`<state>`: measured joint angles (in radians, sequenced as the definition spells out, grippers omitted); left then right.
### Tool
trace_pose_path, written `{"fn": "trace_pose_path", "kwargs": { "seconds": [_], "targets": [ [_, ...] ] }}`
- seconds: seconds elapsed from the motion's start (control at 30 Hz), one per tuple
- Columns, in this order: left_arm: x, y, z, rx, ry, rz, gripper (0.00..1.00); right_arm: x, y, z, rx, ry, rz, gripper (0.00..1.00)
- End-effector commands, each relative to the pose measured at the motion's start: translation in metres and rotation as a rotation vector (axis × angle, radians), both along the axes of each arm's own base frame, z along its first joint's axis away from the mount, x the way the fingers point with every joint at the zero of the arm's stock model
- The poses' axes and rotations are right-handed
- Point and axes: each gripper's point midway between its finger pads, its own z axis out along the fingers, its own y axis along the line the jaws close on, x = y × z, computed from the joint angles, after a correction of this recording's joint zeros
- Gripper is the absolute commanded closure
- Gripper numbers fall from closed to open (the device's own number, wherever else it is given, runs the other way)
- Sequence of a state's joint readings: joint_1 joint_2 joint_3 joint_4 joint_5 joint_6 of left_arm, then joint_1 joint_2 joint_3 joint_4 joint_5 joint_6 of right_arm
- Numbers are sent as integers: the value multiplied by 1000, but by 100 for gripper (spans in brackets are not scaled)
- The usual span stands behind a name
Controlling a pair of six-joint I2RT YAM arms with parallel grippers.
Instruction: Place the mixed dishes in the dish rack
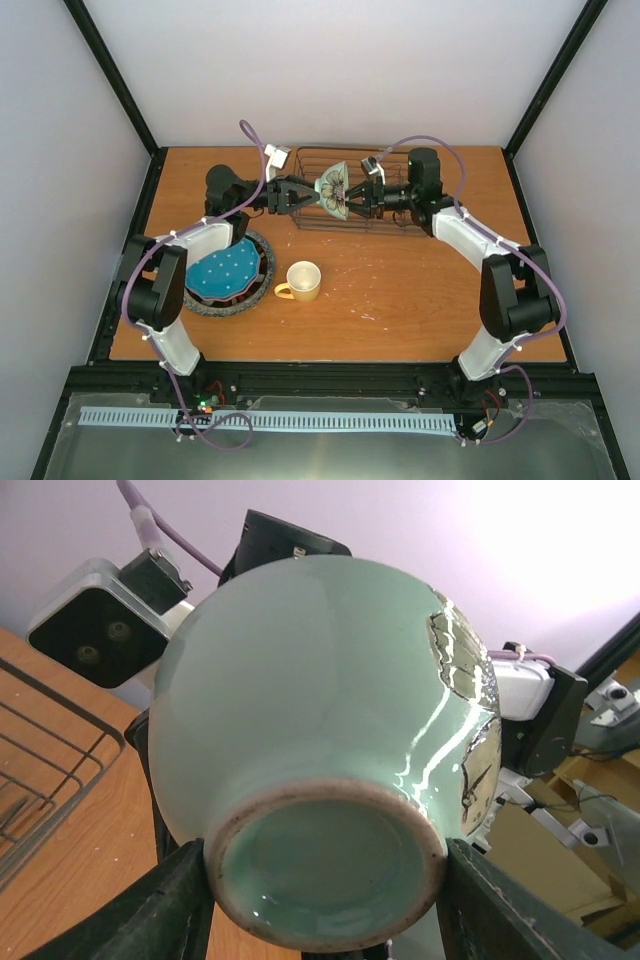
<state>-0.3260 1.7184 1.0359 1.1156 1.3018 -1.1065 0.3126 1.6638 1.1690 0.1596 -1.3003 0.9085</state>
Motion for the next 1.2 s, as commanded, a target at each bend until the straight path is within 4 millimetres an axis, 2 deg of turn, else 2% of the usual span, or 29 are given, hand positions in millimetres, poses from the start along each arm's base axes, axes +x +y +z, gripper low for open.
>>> {"fn": "trace_pose_path", "kwargs": {
  "seconds": [0.0,0.4,0.7,0.83,1.03,1.17],
  "targets": [
    [30,-7,33,-66,-59,104,99,-2,16,-13,-12,7,50,83],
    [69,4,20,-15,-32,119,99,47,-3,-16,-9,-9,-35,80],
    [88,12,7,9,0,133,99,79,-7,-23,-10,-9,-64,71],
    [96,12,2,28,5,141,100,87,-6,-25,-12,-13,-72,67],
    [112,9,-6,76,14,170,99,107,-34,-35,-50,-17,-161,64],
    [131,9,-11,142,-6,235,99,118,-55,-48,-139,-30,-239,63]
  ]
}}
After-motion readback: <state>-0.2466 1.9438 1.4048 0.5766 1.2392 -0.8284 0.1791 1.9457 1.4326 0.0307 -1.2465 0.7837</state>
